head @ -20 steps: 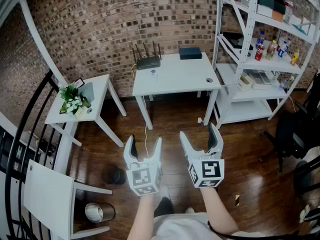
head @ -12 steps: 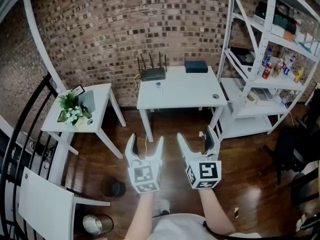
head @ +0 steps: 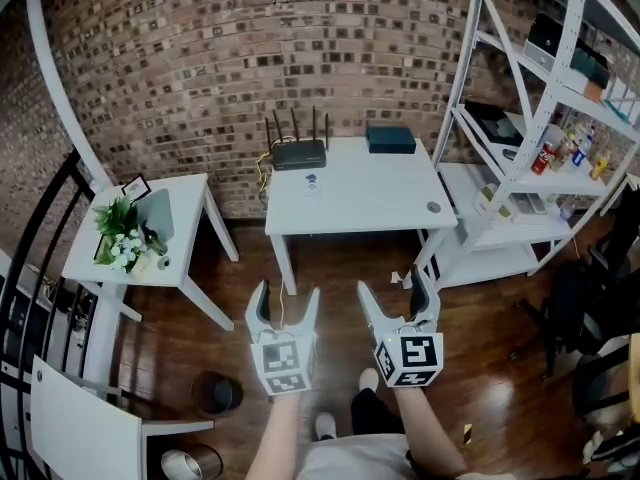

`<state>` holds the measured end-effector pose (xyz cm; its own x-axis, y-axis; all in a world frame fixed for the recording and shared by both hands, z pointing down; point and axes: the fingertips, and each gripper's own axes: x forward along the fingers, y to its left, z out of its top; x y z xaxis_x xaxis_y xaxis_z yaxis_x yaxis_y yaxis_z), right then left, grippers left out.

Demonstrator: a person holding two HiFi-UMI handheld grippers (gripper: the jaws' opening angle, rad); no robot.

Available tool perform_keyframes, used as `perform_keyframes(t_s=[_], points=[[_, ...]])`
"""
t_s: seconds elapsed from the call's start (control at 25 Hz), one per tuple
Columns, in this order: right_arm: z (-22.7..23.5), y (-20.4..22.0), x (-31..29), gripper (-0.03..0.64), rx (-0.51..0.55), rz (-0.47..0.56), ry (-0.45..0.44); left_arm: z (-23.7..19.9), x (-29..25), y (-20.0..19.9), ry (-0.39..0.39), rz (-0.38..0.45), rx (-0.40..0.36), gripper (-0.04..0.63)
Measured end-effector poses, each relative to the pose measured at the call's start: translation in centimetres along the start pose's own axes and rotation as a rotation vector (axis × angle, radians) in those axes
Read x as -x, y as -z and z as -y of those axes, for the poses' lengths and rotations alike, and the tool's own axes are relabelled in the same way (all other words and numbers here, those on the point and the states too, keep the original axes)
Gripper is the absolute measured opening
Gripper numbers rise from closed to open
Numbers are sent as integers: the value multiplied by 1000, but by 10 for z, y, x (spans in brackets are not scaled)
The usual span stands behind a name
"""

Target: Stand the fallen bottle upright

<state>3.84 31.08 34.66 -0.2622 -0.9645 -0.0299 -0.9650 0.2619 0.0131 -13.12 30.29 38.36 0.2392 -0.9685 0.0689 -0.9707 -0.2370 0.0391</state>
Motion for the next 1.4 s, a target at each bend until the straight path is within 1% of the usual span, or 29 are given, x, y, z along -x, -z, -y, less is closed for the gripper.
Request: perform_keyframes(t_s=[0.12,0.24,0.36,0.44,0.56,0.72,0.84,0.96,1.0,1.16,1.28,1.4], points=[[8,7,-40,399,4,-2,-25,-10,-36,-1,-5,16,-1,394],[17,12,-85,399,-12,3,-71,-14,-80,-5,-8,27,-15,421],[36,8,-137,399,-14,11,-113,-13,-127,-15,-12,39,-43,425],[52,2,-170,399,1,21,-131,-16,-158,-19,-33,37,-56,425],[75,-3,-212,399,-7,32,-157,-22,-199,-23,-64,21,-57,425],[91,14,-250,399,-24,-15,-214,-30,-241,-18,-98,-26,-58,420],[112,21,-275,399,-46,-13,-205,-41,-274,-10,-109,-81,-20,414],[123,33,-295,397,-68,-26,-212,-48,-295,1,-132,-98,-5,411],[125,38,-302,397,-72,-36,-214,-47,-304,5,-125,-105,-6,408],[128,57,-346,397,-77,-75,-217,-44,-352,19,-48,-146,-14,396],[121,69,-387,396,-49,-101,-240,-60,-392,30,-20,-165,-4,385],[116,72,-435,396,-13,-115,-250,-84,-442,35,17,-180,18,385]])
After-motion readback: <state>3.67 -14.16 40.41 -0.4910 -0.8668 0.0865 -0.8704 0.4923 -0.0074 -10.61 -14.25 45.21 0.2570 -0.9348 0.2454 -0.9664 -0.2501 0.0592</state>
